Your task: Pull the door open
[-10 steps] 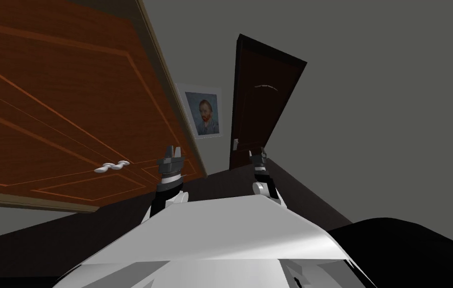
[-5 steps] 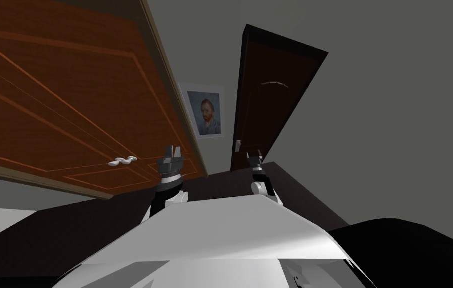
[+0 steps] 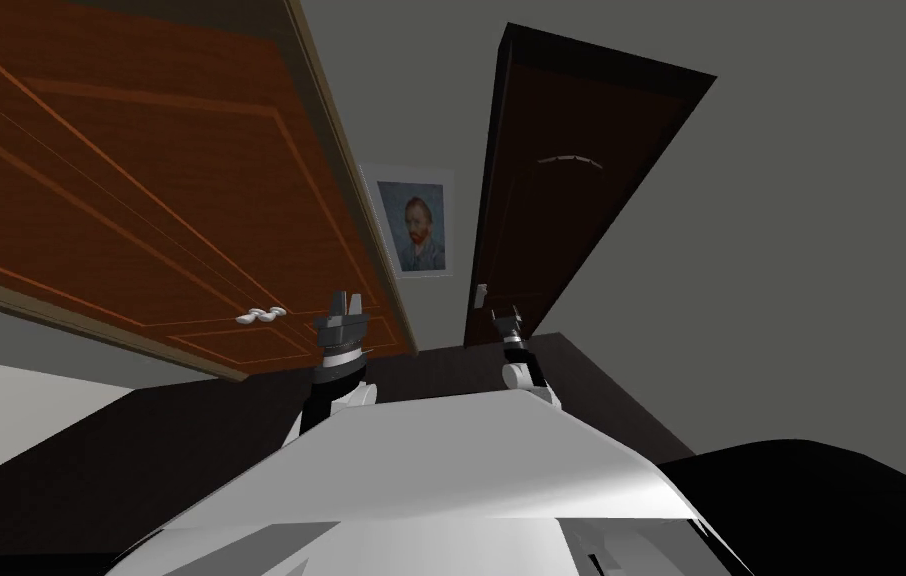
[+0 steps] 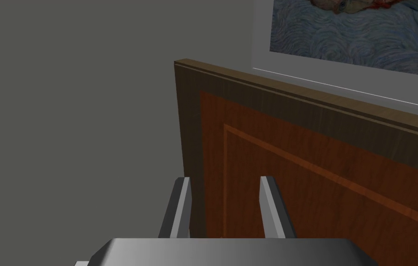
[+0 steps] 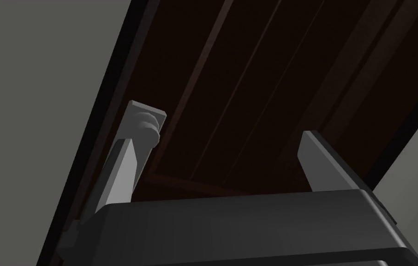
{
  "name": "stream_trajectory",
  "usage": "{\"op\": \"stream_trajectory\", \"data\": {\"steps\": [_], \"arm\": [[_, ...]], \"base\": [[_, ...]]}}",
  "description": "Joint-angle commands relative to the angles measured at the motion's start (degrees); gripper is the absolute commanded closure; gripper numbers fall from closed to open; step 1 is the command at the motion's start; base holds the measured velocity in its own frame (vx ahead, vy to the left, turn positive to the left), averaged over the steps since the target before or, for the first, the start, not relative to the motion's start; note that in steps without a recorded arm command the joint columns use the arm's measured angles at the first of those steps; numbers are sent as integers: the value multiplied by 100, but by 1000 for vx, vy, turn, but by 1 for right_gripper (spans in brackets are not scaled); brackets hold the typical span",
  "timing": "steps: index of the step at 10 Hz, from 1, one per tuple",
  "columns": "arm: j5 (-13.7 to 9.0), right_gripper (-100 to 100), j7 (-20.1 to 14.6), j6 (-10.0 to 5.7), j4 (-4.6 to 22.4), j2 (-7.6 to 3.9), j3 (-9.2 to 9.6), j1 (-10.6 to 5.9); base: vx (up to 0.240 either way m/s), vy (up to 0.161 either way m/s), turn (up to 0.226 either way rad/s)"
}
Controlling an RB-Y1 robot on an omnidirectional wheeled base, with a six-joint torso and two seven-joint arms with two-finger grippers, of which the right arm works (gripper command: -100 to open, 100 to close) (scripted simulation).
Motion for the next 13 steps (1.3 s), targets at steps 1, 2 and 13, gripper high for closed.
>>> {"op": "stream_trajectory", "data": {"steps": [1,2,13], "arm": [[-198,-100,-273,-31,257,-97,52,-56],[-198,-100,-273,-31,257,-97,52,-56],[-1279,-100,-1559,59,1463,-458,262,-452]], "base": [[72,-78,150],[47,-48,62],[58,-74,126]]}}
